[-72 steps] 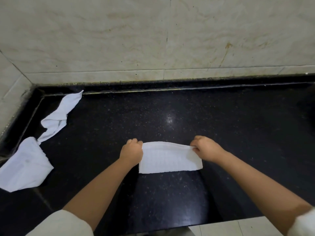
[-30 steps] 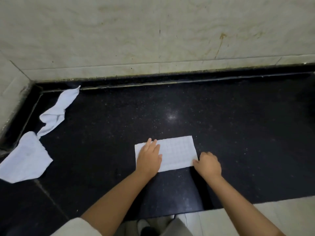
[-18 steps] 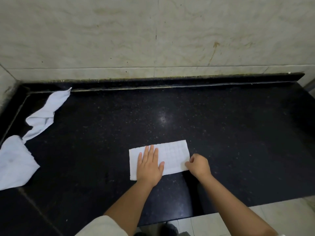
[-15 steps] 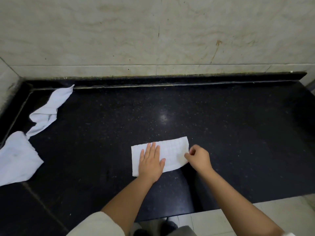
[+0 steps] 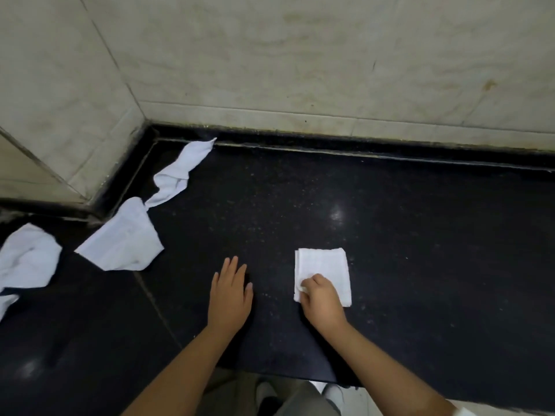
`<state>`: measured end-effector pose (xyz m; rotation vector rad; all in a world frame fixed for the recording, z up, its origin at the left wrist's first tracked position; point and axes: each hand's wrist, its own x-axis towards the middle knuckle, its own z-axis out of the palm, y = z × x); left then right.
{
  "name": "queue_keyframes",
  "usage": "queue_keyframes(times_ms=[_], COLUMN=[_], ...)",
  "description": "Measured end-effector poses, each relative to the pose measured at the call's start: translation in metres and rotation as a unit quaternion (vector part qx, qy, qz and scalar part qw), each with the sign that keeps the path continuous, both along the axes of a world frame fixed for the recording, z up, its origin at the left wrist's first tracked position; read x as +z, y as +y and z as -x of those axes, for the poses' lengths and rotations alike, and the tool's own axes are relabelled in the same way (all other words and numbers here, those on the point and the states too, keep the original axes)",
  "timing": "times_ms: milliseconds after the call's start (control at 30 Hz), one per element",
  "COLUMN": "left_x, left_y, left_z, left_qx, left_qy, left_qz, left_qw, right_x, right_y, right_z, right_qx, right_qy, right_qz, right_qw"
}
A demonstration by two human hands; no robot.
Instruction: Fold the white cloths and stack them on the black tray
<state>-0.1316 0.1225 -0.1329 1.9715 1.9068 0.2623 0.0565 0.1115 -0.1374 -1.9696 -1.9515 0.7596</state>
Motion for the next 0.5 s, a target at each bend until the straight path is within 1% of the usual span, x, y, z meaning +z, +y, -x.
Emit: queue_keyframes(times_ms=[133, 233, 333, 500], left_x=[-0.011, -0.008, -0.008, -0.019], left_y=[-0.009, -0.01, -0.009, -0.008], left_z=[0.007, -0.003, -0.012, -0.015], left_qx=[-0.004, -0.026, -0.058, -0.118], left_qy=[-0.033, -0.049, -0.078, -0.089], left_qz=[0.003, -0.001, -0.007, -0.018], left_qw=[0.999, 0.998, 0.995, 0.989], right_x=[-0.005, 0.0, -0.003, -0.003], right_y=[-0.003, -0.005, -0.005, -0.011], right_z=[-0.008, -0.011, -0.004, -0.002], right_qx=[0.023, 0.001, -0.005, 0.086], right_qy=[-0.009, -0.021, -0.021, -0.055], right_qz=[-0.031, -0.111, -0.151, -0.088], right_qw=[0.999, 0.994, 0.988, 0.991])
